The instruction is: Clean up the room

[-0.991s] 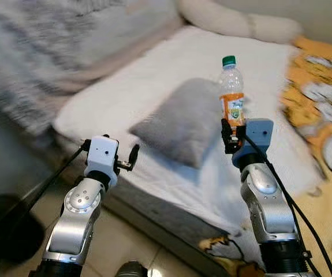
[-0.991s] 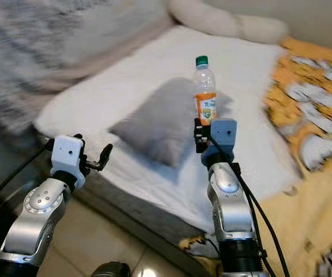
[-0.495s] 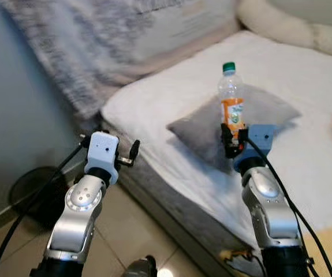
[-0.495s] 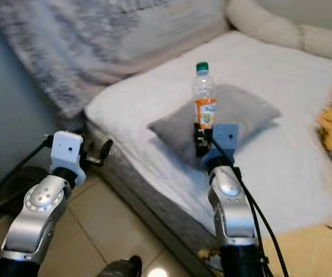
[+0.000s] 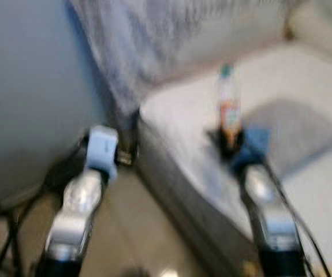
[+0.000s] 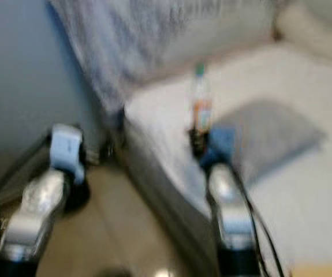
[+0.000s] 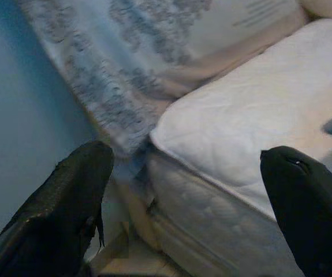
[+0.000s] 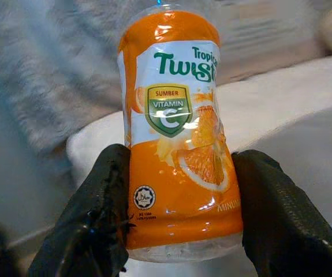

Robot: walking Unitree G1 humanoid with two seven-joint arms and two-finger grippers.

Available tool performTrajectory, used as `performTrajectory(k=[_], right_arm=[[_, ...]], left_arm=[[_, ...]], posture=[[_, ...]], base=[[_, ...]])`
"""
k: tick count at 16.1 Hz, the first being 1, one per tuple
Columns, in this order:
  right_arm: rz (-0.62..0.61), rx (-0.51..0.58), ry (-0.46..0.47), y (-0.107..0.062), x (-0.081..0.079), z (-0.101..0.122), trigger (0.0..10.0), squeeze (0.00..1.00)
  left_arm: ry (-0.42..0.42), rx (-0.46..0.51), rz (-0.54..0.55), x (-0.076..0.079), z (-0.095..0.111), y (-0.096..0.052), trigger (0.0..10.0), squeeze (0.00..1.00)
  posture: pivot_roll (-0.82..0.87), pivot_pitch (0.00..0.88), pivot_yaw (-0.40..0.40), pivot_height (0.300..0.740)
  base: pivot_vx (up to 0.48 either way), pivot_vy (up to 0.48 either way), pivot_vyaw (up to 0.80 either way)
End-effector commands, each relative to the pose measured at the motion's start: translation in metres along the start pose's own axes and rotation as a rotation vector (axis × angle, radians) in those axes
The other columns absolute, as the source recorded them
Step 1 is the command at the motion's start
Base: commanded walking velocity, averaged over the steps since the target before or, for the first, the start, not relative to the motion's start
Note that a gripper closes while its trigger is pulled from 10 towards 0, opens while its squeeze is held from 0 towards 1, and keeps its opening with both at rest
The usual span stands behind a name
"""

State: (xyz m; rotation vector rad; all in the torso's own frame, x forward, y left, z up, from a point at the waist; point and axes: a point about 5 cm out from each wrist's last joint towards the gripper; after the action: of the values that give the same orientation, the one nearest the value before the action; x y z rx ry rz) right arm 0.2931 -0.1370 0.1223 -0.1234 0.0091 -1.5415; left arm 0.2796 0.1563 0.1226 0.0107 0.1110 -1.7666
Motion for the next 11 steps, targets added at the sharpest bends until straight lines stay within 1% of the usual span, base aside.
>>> performTrajectory(k=[1, 2, 3, 4, 5, 6, 7, 9, 11], right_arm=[[-0.066, -0.02, -0.004, 0.001, 0.009, -0.002, 10.0, 0.0], [-0.084, -0.031, -0.001, 0.001, 0.011, -0.004, 10.0, 0.0], [-0.074, -0.024, 0.021, 0.001, 0.009, -0.003, 10.0, 0.0], [-0.056, -0.004, 0.088, 0.001, 0.007, -0.001, 10.0, 0.0], [-0.053, -0.014, 0.1, 0.001, 0.007, -0.002, 10.0, 0.0], [-0.027, -0.033, 0.118, 0.003, 0.005, -0.004, 10.0, 0.0], [-0.006, -0.035, 0.112, 0.004, 0.002, -0.004, 10.0, 0.0], [0.001, -0.054, 0.105, 0.006, 0.0, -0.006, 10.0, 0.0], [0.01, -0.146, 0.044, 0.009, -0.002, -0.016, 10.0, 0.0]], left_arm=[[0.004, 0.013, 0.002, 0.001, 0.003, 0.0, 10.0, 0.0], [0.001, 0.019, 0.007, 0.001, 0.004, 0.0, 10.0, 0.0], [-0.019, 0.016, 0.024, 0.0, 0.003, 0.001, 10.0, 0.0], [-0.024, 0.014, 0.041, -0.002, 0.004, 0.002, 10.0, 0.0], [-0.012, 0.016, 0.044, -0.003, 0.004, 0.002, 10.0, 0.0], [-0.048, 0.035, 0.078, -0.005, 0.005, 0.002, 10.0, 0.0], [-0.057, 0.037, 0.092, -0.006, 0.005, 0.003, 10.0, 0.0], [-0.03, 0.029, 0.082, -0.004, 0.004, 0.002, 10.0, 0.0], [-0.003, 0.02, 0.086, -0.004, 0.002, 0.002, 10.0, 0.0]], posture=[[0.0, 0.0, 0.032, 0.74], [0.0, 0.0, 0.033, 0.74], [0.0, 0.0, 0.035, 0.74], [0.01, 0.0, 0.035, 0.74], [0.01, 0.0, 0.034, 0.74], [0.01, 0.0, 0.031, 0.74], [0.02, 0.0, 0.025, 0.74], [0.02, 0.0, 0.025, 0.74], [0.03, 0.0, 0.015, 0.74]], base=[[0.0, 0.0, 0.46], [0.0, 0.0, 0.48], [0.0, 0.0, 0.48], [0.0, 0.0, 0.0], [0.0, 0.0, 0.0], [0.0, 0.0, 0.5], [0.0, 0.0, 0.8], [0.0, 0.0, 0.8], [0.0, 0.0, 0.0]])
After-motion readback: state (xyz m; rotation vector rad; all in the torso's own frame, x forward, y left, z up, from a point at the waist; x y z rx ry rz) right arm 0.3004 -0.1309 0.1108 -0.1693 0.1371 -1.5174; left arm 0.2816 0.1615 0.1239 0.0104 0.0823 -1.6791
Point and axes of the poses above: a point about 5 cm out from each wrist's last joint towards the gripper, its own y axis pointing out of the wrist towards the gripper, its own z axis along the axis of the wrist's last joint, x = y × z, and after that the axes turned 6 degrees about -y, right-handed
